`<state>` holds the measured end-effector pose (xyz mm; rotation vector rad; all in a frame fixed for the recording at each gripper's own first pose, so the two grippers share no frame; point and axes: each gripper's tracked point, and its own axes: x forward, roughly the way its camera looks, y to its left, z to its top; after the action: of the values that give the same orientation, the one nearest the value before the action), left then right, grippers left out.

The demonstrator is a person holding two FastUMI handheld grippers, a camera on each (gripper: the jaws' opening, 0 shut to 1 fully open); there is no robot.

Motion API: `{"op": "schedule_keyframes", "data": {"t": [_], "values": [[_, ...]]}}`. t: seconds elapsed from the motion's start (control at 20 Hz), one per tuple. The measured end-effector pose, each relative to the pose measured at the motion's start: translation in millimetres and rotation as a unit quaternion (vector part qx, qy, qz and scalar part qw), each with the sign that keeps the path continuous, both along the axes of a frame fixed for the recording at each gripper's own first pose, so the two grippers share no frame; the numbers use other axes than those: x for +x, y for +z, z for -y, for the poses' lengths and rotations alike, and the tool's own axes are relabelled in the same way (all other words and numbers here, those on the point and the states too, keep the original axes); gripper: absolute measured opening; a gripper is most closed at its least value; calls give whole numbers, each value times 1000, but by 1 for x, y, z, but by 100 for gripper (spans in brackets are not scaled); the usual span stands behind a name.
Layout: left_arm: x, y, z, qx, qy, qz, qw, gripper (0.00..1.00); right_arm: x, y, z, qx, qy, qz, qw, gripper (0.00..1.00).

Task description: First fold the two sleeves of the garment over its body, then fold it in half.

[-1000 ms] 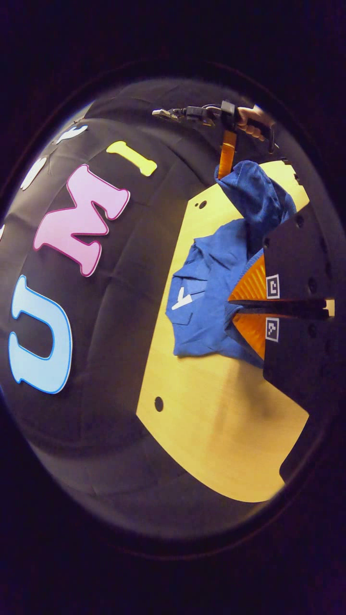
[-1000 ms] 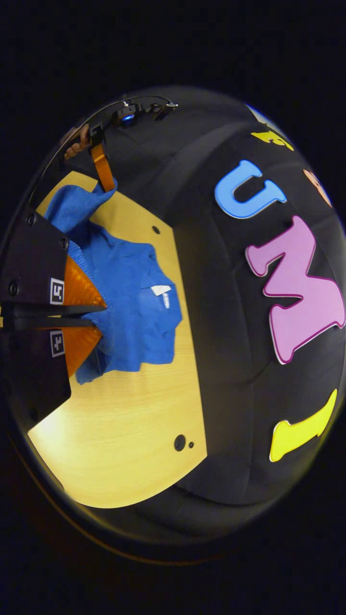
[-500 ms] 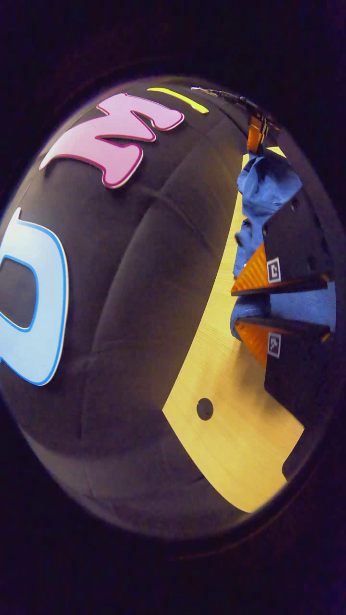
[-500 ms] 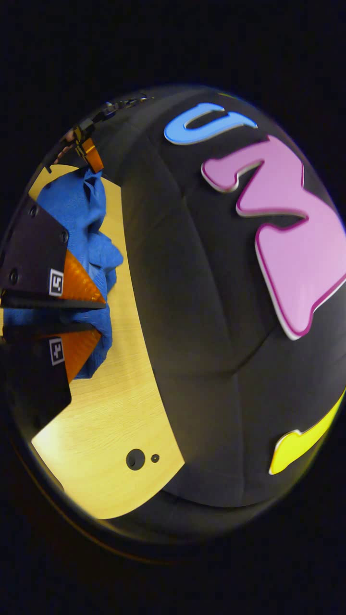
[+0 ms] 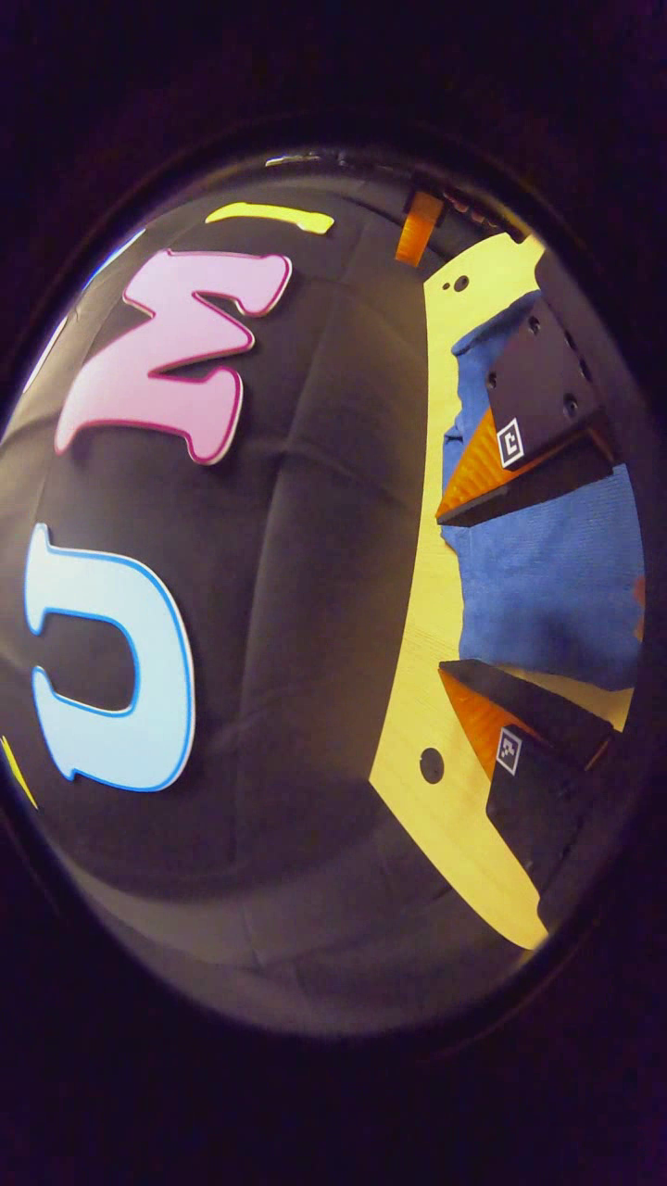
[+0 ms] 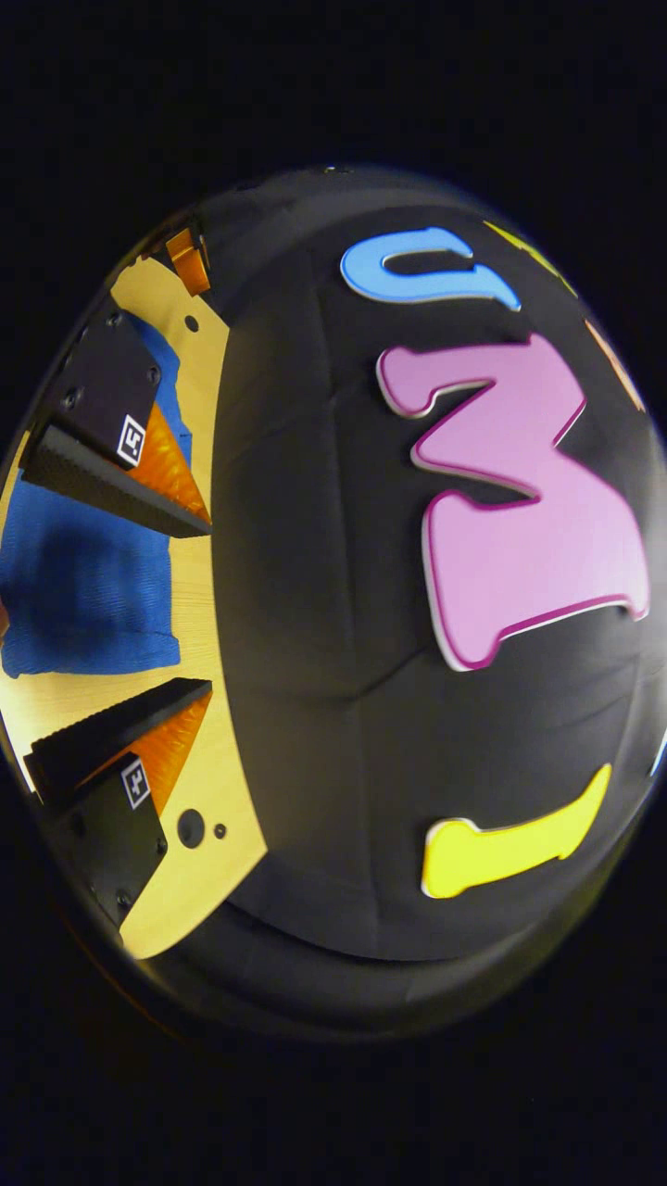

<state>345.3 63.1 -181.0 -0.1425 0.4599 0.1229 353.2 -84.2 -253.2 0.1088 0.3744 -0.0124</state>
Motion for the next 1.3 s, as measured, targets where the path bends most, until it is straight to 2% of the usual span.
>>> {"op": "schedule_keyframes", "data": {"t": [0.15,0.25,0.4,0.45,0.6,0.8,1.05,1.15,1.3], "values": [[-48,46,27,8,-25,57,998,85,-35,48,-5,-16,3,57,998,98],[-86,75,41,-5,-32,92,995,84,-69,79,-12,-26,5,81,996,98],[-141,124,53,-23,-41,173,984,84,-120,126,-19,-39,-6,131,991,97],[-168,133,57,-22,-44,192,980,82,-139,141,-23,-43,-9,149,988,97],[-238,153,49,0,-30,232,972,81,-197,182,-43,-72,-8,196,978,96],[-321,163,47,-14,-14,252,968,83,-264,195,-71,-67,3,184,981,97],[-389,161,43,3,-4,259,966,81,-326,190,-98,-87,25,169,981,97],[-405,161,41,15,-5,259,966,82,-342,188,-109,-85,33,161,983,97],[-407,166,43,11,-6,253,967,81,-354,188,-127,-66,41,155,985,98]]}}
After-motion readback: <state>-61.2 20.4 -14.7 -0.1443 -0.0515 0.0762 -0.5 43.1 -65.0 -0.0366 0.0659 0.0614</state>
